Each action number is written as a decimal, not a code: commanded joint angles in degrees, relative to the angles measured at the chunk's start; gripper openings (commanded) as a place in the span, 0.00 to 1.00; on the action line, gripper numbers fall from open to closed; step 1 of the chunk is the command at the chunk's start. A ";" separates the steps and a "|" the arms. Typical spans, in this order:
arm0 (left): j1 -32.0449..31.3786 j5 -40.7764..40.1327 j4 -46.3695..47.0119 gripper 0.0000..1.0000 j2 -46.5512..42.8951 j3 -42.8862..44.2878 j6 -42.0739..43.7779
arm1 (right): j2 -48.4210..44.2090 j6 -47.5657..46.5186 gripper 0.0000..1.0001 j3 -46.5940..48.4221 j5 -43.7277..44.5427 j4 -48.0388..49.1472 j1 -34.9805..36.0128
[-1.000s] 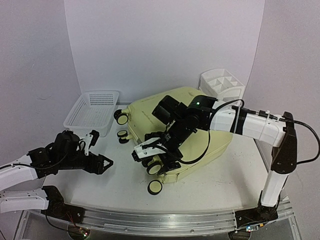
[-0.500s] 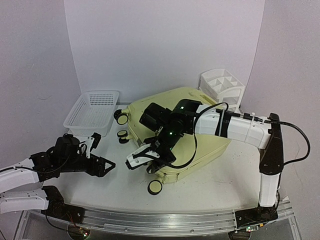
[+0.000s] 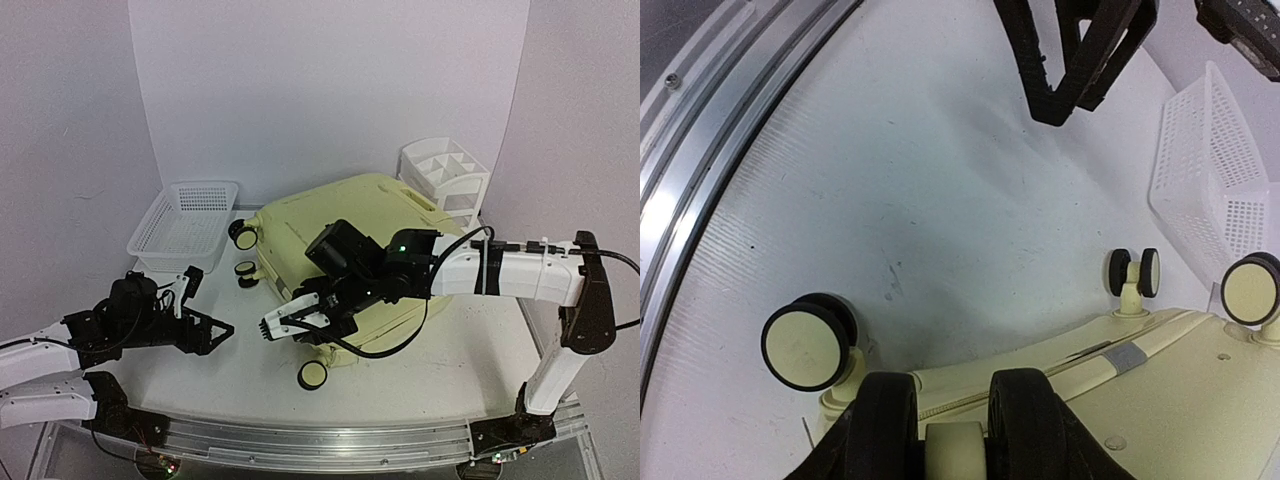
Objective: Open, take out, and arrange the luggage
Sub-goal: Hold the wheels of the luggage.
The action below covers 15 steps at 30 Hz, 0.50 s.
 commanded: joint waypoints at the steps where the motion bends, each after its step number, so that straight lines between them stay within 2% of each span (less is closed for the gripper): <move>1: -1.08 -0.26 9.56 0.84 -0.63 -1.31 -0.23 | -8.18 13.23 0.00 -1.18 3.11 17.79 -0.87; 6: -3.95 -2.08 17.73 0.85 3.23 -2.18 0.29 | -9.27 16.65 0.00 -1.90 4.71 21.70 -0.88; 15: -7.56 -1.48 27.05 0.84 16.16 3.86 3.39 | -6.27 18.41 0.00 4.56 5.94 22.41 -0.97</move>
